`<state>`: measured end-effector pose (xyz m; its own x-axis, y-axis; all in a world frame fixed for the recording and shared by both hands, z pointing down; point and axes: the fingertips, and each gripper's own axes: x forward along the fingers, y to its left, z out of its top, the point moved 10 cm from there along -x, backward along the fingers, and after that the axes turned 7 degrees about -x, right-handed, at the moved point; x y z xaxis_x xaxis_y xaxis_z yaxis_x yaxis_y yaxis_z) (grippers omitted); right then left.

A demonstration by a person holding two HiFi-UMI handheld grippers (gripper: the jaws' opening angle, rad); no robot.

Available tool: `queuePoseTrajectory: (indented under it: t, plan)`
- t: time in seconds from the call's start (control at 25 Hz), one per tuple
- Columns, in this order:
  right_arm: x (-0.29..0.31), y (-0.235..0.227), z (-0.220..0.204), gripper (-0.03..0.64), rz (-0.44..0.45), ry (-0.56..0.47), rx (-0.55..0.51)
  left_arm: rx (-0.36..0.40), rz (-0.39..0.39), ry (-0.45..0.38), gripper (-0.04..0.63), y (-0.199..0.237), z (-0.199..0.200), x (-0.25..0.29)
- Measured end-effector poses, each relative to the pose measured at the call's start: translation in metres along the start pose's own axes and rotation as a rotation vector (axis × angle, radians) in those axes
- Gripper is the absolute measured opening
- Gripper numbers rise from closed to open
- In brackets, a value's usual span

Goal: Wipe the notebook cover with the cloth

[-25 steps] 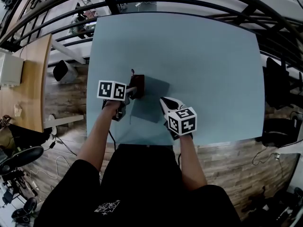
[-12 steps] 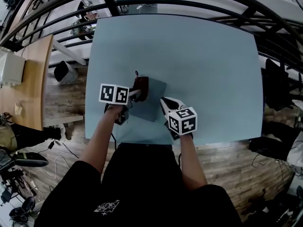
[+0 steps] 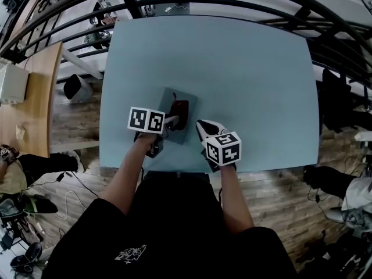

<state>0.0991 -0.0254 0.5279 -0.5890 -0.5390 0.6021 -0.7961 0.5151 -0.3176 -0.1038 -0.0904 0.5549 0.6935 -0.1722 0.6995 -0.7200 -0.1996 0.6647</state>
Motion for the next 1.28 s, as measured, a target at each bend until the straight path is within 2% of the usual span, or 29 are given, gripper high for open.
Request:
queuePoseTrajectory:
  t: [0.32, 0.56, 0.84, 1.28]
  plan:
    - [-0.014, -0.007, -0.011, 0.006, -0.01, 0.0, 0.016, 0.002, -0.035, 0.038, 0.092, -0.017, -0.011, 0.024]
    - [-0.02, -0.012, -0.016, 0.006, -0.024, 0.003, 0.024, 0.012, -0.031, 0.067, 0.092, -0.02, -0.016, 0.036]
    - [-0.018, -0.012, -0.021, 0.006, -0.021, 0.013, 0.029, -0.007, 0.004, 0.067, 0.092, 0.001, -0.017, 0.031]
    - [0.004, 0.0, -0.006, 0.006, 0.007, 0.02, 0.007, -0.027, 0.061, 0.037, 0.092, 0.034, -0.002, -0.001]
